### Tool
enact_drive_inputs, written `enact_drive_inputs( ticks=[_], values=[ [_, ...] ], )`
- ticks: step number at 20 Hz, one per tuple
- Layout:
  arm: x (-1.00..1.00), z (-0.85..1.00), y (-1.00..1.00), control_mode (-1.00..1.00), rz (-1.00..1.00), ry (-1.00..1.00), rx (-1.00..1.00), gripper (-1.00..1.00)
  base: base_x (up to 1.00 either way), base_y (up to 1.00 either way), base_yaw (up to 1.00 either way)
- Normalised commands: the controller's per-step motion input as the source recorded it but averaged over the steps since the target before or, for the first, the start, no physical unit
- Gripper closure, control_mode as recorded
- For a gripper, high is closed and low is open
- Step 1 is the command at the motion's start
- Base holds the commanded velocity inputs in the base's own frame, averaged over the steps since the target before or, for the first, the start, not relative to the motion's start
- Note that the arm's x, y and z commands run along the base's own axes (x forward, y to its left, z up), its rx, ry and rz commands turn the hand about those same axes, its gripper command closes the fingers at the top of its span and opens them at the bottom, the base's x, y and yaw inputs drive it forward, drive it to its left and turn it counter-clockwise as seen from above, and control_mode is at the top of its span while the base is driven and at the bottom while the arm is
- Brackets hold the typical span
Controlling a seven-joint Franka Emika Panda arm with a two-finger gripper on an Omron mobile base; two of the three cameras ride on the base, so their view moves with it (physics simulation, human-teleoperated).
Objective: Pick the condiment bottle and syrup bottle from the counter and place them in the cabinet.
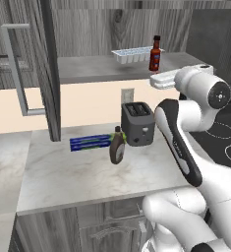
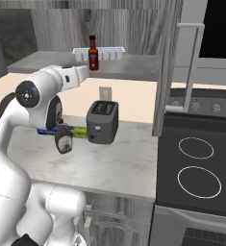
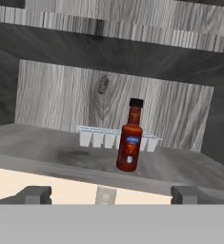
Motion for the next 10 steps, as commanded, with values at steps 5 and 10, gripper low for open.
enact_drive_inputs(
  ticks=[5,10],
  values=[
    [-0.11,-0.25,0.00,-1.00,-0.02,0.03,0.00,-1.00,0.00,0.00,0.00],
    [0.00,-0.44,0.00,-1.00,-0.03,0.15,0.00,-1.00,0.00,0.00,0.00]
  ],
)
